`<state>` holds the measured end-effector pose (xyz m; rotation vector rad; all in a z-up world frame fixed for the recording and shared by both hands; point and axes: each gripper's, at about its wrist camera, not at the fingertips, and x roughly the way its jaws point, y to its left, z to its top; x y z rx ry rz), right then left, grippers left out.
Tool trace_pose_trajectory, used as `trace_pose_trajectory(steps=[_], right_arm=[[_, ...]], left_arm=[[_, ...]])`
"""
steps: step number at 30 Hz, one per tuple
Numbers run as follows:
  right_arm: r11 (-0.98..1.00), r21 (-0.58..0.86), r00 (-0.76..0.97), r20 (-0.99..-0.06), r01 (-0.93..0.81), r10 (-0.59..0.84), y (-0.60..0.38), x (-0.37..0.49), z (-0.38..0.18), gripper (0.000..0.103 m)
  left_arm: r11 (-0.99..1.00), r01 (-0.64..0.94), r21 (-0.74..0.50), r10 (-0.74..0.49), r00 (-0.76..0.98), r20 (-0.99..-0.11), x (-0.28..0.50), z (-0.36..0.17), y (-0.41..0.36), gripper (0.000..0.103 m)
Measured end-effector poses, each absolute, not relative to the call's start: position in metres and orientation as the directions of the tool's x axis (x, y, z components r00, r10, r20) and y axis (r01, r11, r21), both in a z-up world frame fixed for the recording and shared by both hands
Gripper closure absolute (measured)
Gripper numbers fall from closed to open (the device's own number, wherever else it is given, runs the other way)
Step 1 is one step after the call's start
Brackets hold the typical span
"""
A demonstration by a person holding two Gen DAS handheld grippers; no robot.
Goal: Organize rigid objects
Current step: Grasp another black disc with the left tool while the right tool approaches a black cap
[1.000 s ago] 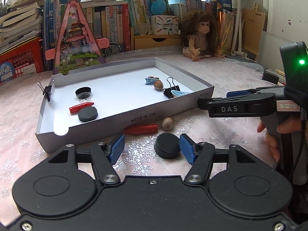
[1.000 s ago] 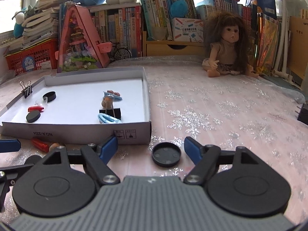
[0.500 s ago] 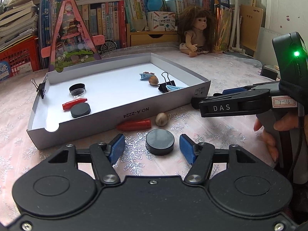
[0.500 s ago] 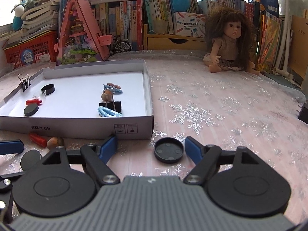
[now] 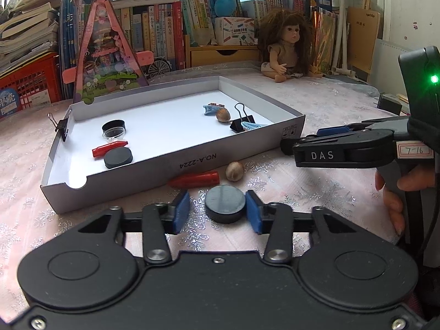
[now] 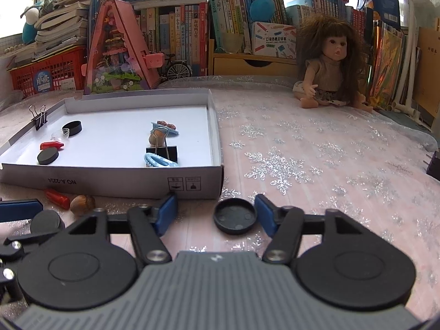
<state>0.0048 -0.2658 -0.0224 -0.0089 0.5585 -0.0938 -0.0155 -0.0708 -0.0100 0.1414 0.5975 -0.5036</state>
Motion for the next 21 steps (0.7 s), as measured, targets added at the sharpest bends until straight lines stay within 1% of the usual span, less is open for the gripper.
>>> trace_pose_trajectory(steps=[1,2,4,11,21], right_arm=[[0.996,-0.036,0.845,-0.527,0.083,-0.089,-0.265,0.005,-0.023,0.048],[0.996,-0.037,0.847,-0.525,0.082,-0.089,-0.265,0.004,-0.022,0.055],[0.995,-0.038,0.848,-0.522,0.087,-0.094,-0.266,0.004,-0.022,0.065],[0.996,-0.046,0.859,-0.505,0.074,-0.087,-0.264,-0.001,-0.020,0.066],[0.996,-0.041,0.876,-0.475,0.075,-0.086,-0.264,-0.005,-0.008,0.066]], left_arm=[[0.869,0.494,-0.017,-0.415,0.710,-0.569,-0.016,-0.010,-0.071,0.073],[0.870,0.493,-0.019,-0.415,0.710,-0.569,-0.015,-0.009,-0.070,0.073],[0.871,0.490,-0.024,-0.415,0.711,-0.568,-0.015,-0.009,-0.069,0.073],[0.876,0.482,-0.023,-0.410,0.719,-0.562,-0.016,-0.007,-0.068,0.073],[0.878,0.478,-0.035,-0.423,0.738,-0.527,-0.025,0.007,-0.062,0.073]])
